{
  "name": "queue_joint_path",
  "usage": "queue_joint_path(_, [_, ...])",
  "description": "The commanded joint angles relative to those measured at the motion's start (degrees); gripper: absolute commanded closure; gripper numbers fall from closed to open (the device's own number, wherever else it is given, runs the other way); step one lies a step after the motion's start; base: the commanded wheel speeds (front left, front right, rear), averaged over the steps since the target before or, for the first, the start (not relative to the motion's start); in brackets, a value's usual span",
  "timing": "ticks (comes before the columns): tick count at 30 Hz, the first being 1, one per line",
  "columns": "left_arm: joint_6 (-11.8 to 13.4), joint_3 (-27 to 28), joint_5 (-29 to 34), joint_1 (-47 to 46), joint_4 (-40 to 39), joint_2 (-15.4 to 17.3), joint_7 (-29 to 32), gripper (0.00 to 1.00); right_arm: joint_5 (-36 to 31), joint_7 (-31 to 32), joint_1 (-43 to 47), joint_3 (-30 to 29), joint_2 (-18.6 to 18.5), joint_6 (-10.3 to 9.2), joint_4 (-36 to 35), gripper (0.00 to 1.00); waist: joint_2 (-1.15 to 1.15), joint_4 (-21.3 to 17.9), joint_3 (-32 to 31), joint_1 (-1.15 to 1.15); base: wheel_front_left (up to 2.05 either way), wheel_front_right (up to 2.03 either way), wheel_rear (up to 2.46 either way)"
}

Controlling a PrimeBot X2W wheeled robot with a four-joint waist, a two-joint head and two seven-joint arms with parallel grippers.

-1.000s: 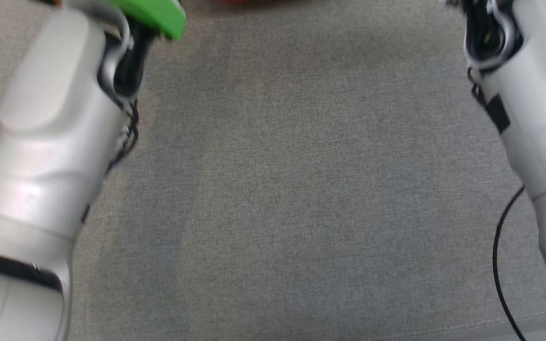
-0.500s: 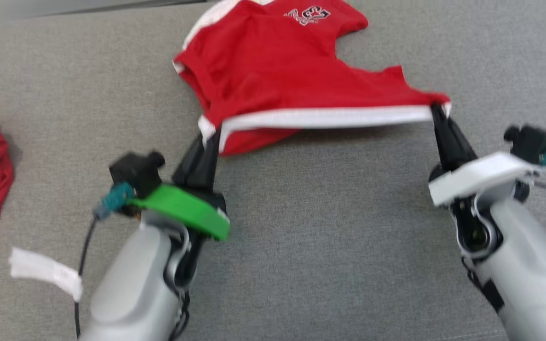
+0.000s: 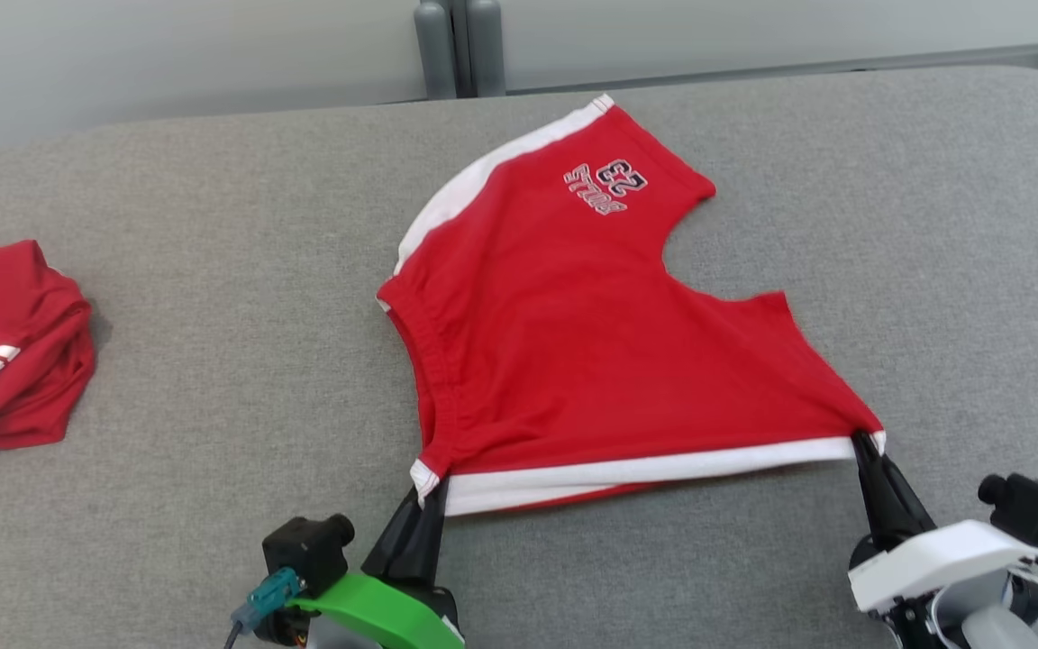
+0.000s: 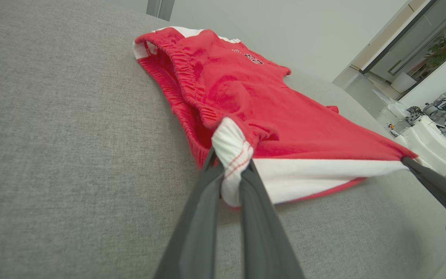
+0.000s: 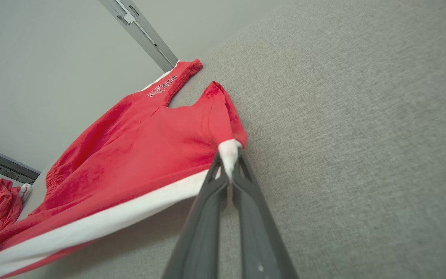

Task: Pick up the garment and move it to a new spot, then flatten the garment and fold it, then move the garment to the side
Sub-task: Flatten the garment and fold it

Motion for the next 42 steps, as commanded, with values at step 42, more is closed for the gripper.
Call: queue_joint_path(42, [3.6, -8.7, -16.8, -25.6, 1.6, 0.0, -0.3, 1.0, -10.2, 9.9, -41.8, -2.9, -2.2, -0.14, 17.9, 1.0, 0.0, 10.9, 10.9, 0.01, 0.0, 0.0, 0.0])
